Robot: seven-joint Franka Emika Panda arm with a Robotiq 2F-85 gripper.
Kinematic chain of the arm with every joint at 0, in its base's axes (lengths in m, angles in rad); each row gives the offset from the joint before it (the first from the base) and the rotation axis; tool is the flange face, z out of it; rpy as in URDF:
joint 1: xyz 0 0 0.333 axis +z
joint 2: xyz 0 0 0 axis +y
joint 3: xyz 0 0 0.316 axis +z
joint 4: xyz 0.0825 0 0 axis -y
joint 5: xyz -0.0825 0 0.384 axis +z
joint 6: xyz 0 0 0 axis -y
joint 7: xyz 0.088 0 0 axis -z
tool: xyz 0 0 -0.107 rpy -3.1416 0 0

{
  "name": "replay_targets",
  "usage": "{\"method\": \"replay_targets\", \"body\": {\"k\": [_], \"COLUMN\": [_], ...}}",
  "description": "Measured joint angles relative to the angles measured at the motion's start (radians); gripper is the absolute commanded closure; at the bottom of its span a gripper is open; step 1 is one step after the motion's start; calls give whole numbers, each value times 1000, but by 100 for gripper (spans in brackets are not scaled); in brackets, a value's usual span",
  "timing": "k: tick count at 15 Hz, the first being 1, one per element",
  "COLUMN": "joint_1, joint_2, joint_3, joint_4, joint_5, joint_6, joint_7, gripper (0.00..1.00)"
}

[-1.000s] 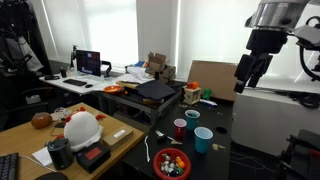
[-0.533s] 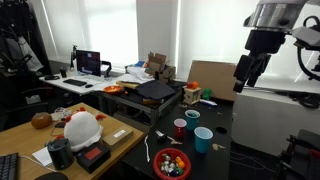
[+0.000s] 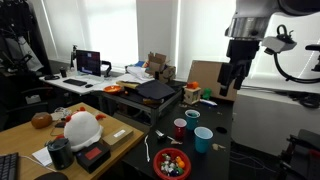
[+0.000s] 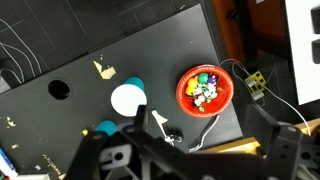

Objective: Pick up some of the objects in the bowl and put it in the cup

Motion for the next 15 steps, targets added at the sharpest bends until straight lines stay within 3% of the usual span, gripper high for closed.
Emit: {"method": "replay_targets", "body": {"k": [15], "joint_1": [5], "joint_2": [484], "joint_3": [-88], "joint_4": [241], "joint_5": [-125], "joint_6": [135], "joint_7": [-2], "gripper": [0]}}
